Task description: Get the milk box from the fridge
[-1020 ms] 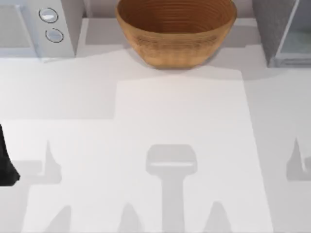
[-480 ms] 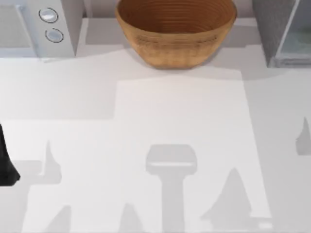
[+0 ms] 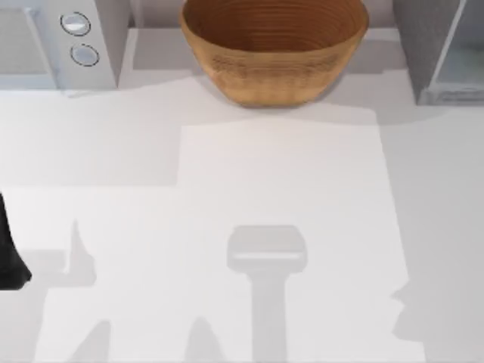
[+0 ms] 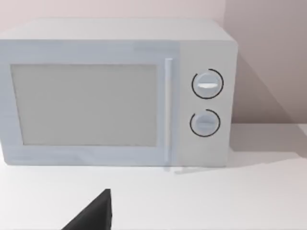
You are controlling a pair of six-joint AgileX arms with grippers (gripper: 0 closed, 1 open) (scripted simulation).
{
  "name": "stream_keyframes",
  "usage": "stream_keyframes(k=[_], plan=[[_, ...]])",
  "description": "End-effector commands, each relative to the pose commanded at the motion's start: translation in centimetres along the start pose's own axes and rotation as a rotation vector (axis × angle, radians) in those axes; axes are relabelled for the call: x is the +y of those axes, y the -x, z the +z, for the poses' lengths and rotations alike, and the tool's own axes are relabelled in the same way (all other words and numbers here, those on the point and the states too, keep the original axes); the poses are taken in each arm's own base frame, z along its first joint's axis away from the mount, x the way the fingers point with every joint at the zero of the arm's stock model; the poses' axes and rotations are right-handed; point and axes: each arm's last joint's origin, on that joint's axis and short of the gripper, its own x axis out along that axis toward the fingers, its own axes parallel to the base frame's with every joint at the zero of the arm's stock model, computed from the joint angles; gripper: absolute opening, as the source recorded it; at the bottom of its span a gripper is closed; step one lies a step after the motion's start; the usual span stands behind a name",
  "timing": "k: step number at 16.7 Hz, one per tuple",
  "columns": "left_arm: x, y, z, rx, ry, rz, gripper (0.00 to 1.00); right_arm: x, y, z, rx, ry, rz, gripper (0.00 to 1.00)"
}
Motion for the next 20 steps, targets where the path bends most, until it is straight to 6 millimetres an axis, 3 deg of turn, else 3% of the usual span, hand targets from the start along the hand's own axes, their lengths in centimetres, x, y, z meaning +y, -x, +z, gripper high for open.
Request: stream_keyframes(k=[5,13,16,20], plan=[[0.0,0.0,0.0,0.0,0.0,0.0,1.0,-1.7,-0.5,-1.8,-0.016,0.005,0.003,1.0],[0.0,0.0,0.0,0.0,0.0,0.0,1.0,-1.7,-0.8,-2.0,-0.015,0.005,0.007,1.0],[0.0,0.0,0.0,0.0,0.0,0.0,1.0,-2.1,-3.5,-2.1,-0.014,0.006,0.012,1.0],[0.0,0.0,0.0,0.0,0.0,0.0,1.0,-2.7,-10.4,-1.6,-0.033,0.015,0.007,1.0]])
